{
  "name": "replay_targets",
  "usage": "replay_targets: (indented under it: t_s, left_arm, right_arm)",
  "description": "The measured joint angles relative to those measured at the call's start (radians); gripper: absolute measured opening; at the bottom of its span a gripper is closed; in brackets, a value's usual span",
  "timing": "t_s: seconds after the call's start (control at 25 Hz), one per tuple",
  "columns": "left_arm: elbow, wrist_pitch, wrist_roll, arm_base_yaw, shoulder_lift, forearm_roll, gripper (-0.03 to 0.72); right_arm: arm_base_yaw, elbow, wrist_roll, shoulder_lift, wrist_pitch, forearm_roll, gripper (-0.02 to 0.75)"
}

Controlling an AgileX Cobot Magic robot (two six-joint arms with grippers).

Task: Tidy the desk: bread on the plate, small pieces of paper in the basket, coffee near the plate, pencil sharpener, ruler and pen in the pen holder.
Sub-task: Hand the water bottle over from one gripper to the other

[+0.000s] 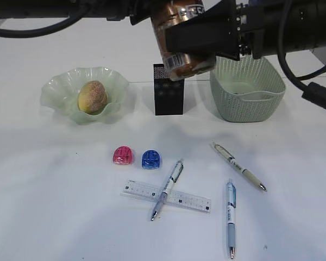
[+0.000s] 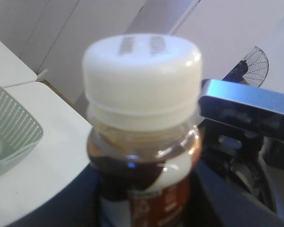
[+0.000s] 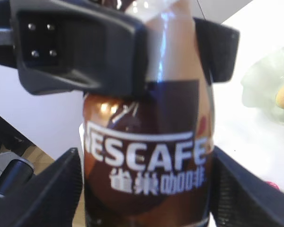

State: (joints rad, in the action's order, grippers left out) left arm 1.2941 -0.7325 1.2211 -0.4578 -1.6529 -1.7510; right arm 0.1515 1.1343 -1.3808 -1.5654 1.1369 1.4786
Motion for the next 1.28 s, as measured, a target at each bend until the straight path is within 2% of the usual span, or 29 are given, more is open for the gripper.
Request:
replay_targets:
  t_s: [0.24,0.68,1.12,1.28]
  left_arm:
    - [0.045,0.003,0.0,0.014,-0.002,0.006,0.307]
    - [0.047,0.025,-0.01,0.017,-0.002,0.005,0.307]
    - [0.047,0.012,-0.022,0.065,-0.002,0.006,0.307]
    - [0.051,0.081,-0.001,0.115,-0.005,0.006,0.307]
  right_arm:
    - [0.0,0.002,0.0,0.0,-0.01,0.006,0.608]
    - [0.002,0.002,0.0,0.0,-0.014,-0.005,0.608]
    - [0.03,0.002,0.018,0.0,-0.045,-0.084,0.608]
    - [0.043,0.002,0.032,0.0,0.021,-0.135,0.607]
